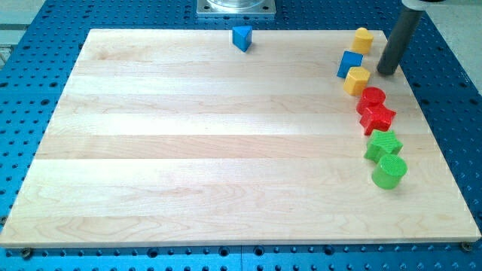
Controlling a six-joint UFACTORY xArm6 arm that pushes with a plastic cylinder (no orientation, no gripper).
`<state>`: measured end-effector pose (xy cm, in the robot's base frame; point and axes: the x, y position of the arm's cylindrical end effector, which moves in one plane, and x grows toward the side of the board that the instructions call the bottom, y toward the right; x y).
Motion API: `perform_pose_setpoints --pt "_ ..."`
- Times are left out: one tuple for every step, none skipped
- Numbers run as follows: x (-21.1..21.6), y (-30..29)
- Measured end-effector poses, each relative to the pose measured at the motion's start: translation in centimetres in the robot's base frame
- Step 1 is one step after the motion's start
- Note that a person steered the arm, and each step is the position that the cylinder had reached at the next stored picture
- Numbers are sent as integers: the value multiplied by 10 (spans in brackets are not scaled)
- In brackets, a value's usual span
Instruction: Push the cube below the triangle
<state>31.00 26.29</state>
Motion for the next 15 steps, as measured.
perform_pose_setpoints --pt "-6 -33" --pt "-2 -81" --pt "16 -72" --pt "23 -110" --pt "4 -146" --pt "-16 -141" --pt "-14 -196" --pt "12 -203" --pt "9 -203" --pt "9 -215" --pt "0 -231" --pt "-21 -230" --pt "-18 -230" --pt "-18 -230" --pt "-19 -230"
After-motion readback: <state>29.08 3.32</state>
